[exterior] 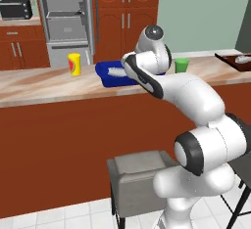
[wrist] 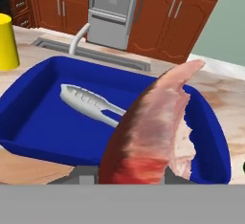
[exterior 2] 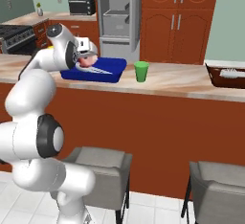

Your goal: Gather the sweet potato and avocado from the fridge and place them on a tray on the dining counter. Then gather the steak and fish from the fridge and place them on the other tray.

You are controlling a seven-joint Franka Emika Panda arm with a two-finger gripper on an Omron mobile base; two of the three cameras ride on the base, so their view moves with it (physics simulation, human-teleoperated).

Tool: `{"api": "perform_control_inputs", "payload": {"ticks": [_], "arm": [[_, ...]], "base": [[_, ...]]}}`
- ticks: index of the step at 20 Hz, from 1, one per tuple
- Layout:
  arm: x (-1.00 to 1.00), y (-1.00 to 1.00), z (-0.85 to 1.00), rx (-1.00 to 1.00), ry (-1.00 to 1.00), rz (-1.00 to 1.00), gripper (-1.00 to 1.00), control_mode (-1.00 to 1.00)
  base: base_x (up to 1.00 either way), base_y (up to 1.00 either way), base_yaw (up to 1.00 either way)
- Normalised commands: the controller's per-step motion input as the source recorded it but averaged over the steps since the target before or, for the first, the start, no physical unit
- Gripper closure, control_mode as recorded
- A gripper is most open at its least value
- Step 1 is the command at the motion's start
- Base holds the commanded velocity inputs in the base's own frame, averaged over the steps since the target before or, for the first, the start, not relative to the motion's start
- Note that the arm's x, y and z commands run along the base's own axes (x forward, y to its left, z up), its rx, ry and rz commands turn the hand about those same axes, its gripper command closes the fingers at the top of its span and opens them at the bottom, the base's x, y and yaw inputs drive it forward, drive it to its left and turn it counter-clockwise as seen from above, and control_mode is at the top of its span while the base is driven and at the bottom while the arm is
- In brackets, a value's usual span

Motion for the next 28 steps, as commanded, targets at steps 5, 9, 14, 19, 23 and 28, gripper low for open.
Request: {"api": "perform_control_inputs", "payload": {"ticks": [5,9,14,19,23,28], "arm": [[0.42,-0.03,-0.34,0.0,0.0,0.0,1.0,-1.0],[0.21,-0.09,-0.21,0.0,0.0,0.0,1.0,-1.0],[0.15,-0.16,-0.13,0.02,0.01,0.0,1.0,-1.0],[0.27,-0.19,-0.16,0.04,0.03,0.0,1.0,-1.0],[0.23,-0.08,-0.18,0.03,0.06,0.0,1.0,-1.0],[0.22,-0.05,-0.16,0.03,0.04,0.0,1.0,-1.0]], "base": [[0.0,0.0,0.0],[0.0,0.0,0.0],[0.0,0.0,0.0],[0.0,0.0,0.0],[0.0,0.0,0.0],[0.0,0.0,0.0]]}}
